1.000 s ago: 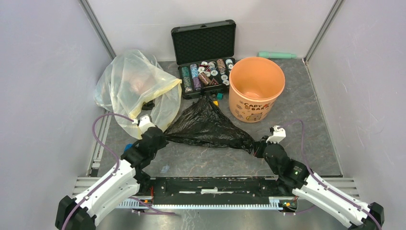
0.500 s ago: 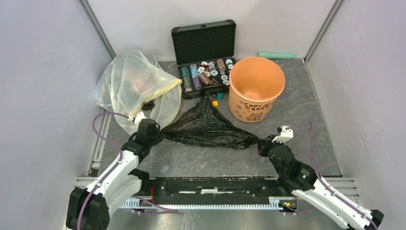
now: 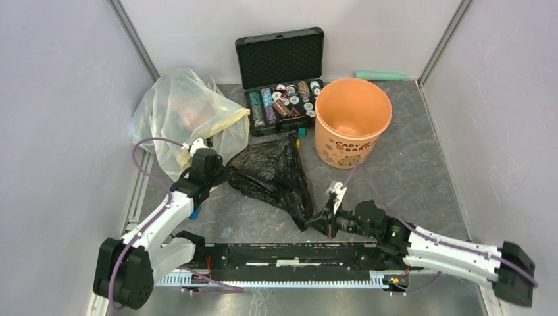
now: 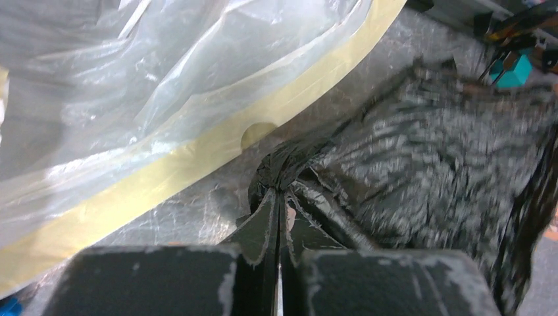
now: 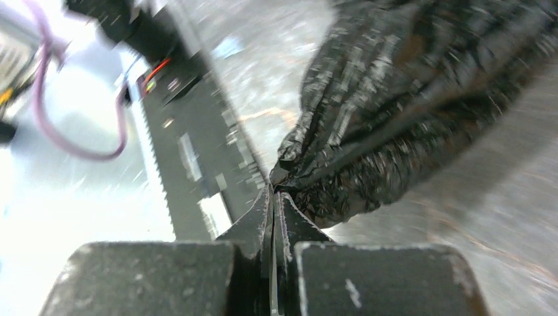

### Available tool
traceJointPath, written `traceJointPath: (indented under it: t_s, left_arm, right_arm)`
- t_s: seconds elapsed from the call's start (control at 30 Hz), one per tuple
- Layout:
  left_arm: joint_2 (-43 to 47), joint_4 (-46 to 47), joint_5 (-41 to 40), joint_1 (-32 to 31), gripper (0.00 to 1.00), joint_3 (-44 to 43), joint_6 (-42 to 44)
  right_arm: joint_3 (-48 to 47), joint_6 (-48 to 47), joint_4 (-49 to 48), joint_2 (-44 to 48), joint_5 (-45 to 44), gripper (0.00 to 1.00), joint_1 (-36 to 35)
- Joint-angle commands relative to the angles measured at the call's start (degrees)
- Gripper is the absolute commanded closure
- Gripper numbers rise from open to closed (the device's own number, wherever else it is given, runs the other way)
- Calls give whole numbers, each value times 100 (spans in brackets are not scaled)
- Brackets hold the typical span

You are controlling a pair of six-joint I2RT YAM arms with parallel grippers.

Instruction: Put the trash bags into the trash bin

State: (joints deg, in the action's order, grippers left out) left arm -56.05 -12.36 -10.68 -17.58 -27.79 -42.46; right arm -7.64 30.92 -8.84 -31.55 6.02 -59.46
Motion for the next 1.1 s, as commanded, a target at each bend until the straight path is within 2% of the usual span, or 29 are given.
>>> traceJointPath:
  t_s: [0.0, 0.1, 0.23, 0.27, 0.3, 0.37, 0.4, 0.43, 0.47, 0.53, 0.63, 0.7, 0.77, 0.9, 1.07]
  left_arm:
    - [-502, 422, -273, 45, 98, -580, 157]
    - [-1001, 432, -294, 60, 98, -977, 194]
    - [-1399, 362, -301, 106, 98, -1395, 263]
    - [-1446, 349, -298, 129, 98, -1442, 273]
    - [-1476, 348, -303, 147, 98, -1480, 288]
    - [-1498, 357, -290, 198, 98, -1509, 299]
    - [-1499, 365, -291, 217, 98, -1515, 317]
    - [-1488, 381, -292, 228, 98, -1520, 346]
    - [-1475, 410, -271, 231, 98, -1515, 373]
    - [-1433, 610, -105, 234, 98, -1440, 473]
    - [-1433, 746, 124, 230, 98, -1383, 564]
    - [-1453, 747, 197, 229, 98, -1378, 622]
    - [-1445, 735, 215, 230, 98, -1358, 630]
    - [-1382, 720, 185, 232, 98, -1293, 648]
    - [-1326, 700, 171, 231, 98, -1236, 596]
  right_arm:
    - [-610, -781, -834, -825, 256, 100, -1155]
    - [-1087, -1117, -798, -1672, 265, 100, -1705]
    - [-1571, -1509, -557, -2291, -19, 100, -2311]
    - [-1622, -1589, -504, -2345, -55, 96, -2388]
    - [-1642, -1644, -494, -2381, -49, 89, -2447]
    - [-1628, -1719, -429, -2353, -157, 53, -2531]
    - [-1591, -1684, -341, -2268, -393, 39, -2543]
    - [-1542, -1603, -253, -2168, -729, 33, -2544]
    - [-1516, -1510, -132, -2034, -1210, 31, -2544]
    - [-1523, -1236, 244, -1781, -2184, 30, -2539]
    - [-1634, -630, 933, -1500, -3617, 34, -2483]
    - [-1695, -131, 1384, -1458, -4182, 36, -2279]
    - [-1665, 195, 1509, -1479, -4119, 38, -1827]
    - [-1342, 599, 972, -1630, -3119, 36, -963]
    - [-1114, 827, -153, -2069, -2671, 38, -762]
